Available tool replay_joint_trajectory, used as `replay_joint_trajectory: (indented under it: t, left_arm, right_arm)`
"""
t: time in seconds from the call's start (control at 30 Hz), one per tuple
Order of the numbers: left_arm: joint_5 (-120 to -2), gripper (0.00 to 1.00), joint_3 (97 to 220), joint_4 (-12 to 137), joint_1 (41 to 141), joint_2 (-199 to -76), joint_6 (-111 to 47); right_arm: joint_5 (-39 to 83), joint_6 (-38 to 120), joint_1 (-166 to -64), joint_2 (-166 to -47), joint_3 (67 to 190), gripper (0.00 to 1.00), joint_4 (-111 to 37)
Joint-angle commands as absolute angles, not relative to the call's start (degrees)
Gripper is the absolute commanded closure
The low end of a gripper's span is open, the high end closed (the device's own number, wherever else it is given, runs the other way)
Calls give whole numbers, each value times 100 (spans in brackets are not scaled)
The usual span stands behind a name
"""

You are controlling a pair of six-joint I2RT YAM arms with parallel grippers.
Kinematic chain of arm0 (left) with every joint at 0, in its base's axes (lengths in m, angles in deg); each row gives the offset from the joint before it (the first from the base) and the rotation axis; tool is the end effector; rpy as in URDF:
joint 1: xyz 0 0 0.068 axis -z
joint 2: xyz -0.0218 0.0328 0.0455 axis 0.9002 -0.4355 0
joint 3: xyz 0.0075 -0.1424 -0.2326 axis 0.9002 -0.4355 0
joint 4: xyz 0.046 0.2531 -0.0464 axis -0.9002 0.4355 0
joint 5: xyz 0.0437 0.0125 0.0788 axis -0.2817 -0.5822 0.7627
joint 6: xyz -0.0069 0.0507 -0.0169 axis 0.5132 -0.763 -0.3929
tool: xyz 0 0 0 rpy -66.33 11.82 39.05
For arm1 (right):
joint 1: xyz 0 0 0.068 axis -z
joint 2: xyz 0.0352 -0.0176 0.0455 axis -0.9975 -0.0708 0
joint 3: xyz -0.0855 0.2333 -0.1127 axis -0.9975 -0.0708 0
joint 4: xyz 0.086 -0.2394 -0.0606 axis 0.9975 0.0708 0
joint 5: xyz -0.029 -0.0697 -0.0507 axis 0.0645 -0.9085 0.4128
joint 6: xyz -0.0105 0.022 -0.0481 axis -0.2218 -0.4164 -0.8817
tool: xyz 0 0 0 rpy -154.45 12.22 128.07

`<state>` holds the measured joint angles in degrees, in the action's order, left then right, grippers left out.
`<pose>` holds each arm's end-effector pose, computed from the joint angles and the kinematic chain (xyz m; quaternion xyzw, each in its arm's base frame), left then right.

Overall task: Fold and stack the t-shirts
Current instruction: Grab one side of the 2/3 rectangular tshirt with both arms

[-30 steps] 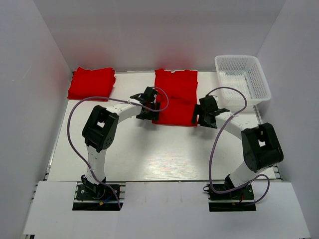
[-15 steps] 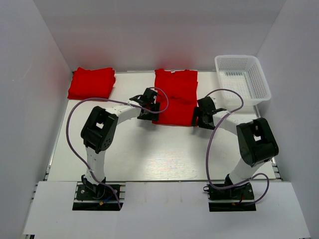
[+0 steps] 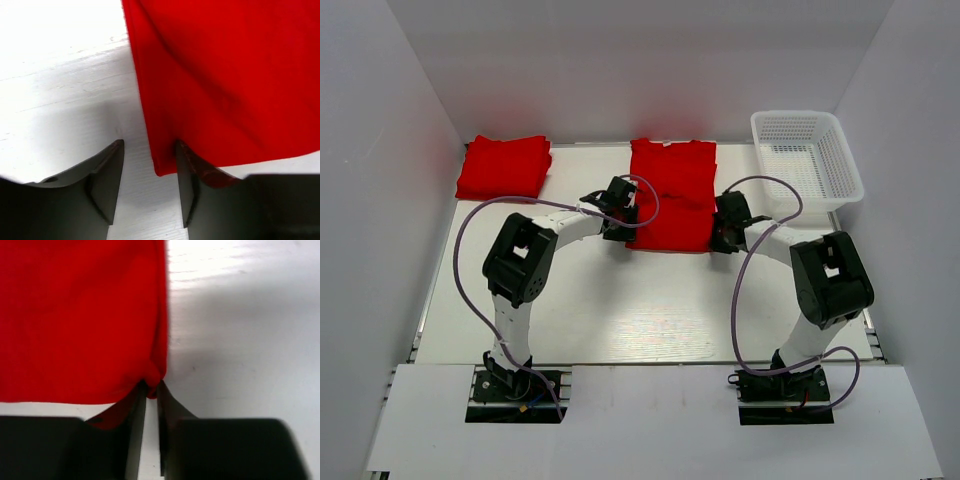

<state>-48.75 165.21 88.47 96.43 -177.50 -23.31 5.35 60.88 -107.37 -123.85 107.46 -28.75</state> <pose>0.3574 -0.2226 0.1579 0.0958 0.9617 -0.0828 0.2431 0.3209 0.1200 0.1599 0.0670 0.9440 0.0583 0.3179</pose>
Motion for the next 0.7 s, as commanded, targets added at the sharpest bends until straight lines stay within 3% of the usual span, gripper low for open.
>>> replay_joint_trajectory:
  t: [0.0,0.03,0.1,0.13,0.17,0.4,0.67]
  left_arm:
    - [-5452,55,16338,8980,9679,-18023,-2234]
    - [-5574,61,16338,8980,9679,-18024,-2234]
    - [-5628,75,16338,8980,9679,-18076,-2234]
    - [-5706,96,16338,8980,9679,-18076,-2234]
    - [-5759,100,16338,8980,9679,-18076,-2234]
    - [-5383,100,15566,8901,9731,-16972,-2049]
    - [-5715,100,14993,10032,10030,-15819,-2049]
  right_arm:
    - [1004,6040,-10748,-12616,10786,87,-3128]
    - [1117,6031,-10747,-12651,10785,100,-3207]
    - [1180,6031,-10748,-12660,10715,100,-3234]
    - [1249,5987,-10747,-12556,10689,100,-3208]
    - [1250,5978,-10765,-12520,10610,100,-3207]
    - [987,5644,-10800,-11292,10031,100,-2532]
    - [1390,5512,-10835,-9464,9195,100,-1459]
